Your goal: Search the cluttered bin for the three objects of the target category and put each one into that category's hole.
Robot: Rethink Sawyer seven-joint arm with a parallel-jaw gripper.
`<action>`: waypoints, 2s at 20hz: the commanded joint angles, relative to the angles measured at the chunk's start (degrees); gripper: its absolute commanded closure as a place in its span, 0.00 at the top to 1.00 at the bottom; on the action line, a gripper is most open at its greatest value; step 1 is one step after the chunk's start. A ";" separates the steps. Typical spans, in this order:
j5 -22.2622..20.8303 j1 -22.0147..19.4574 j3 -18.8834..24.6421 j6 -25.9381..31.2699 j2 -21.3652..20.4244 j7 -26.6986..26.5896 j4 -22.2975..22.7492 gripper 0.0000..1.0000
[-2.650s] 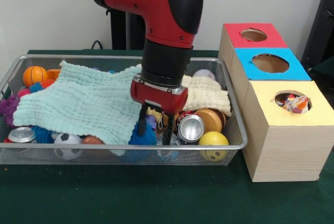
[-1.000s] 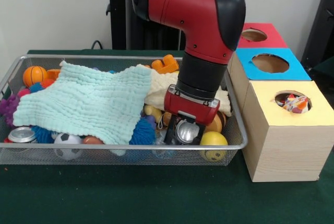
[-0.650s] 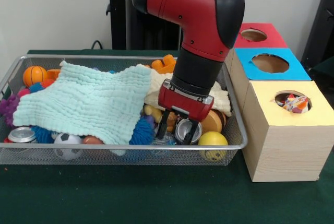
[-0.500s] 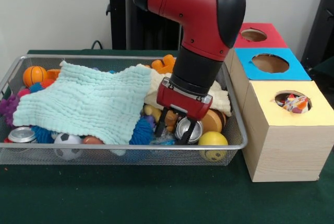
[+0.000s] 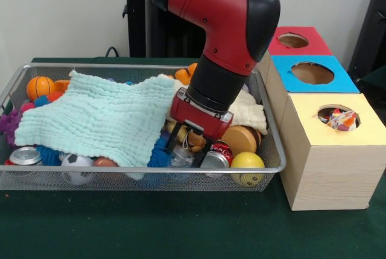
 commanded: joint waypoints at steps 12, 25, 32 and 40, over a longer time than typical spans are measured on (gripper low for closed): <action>-2.53 -12.15 21.18 -9.60 -1.70 9.19 4.58 1.00; -5.52 -14.05 24.21 1.00 -5.83 2.63 5.49 0.00; -8.30 -15.39 26.33 1.71 -7.70 1.56 5.26 0.00; -6.91 -8.83 16.48 9.84 -7.54 5.88 1.76 0.00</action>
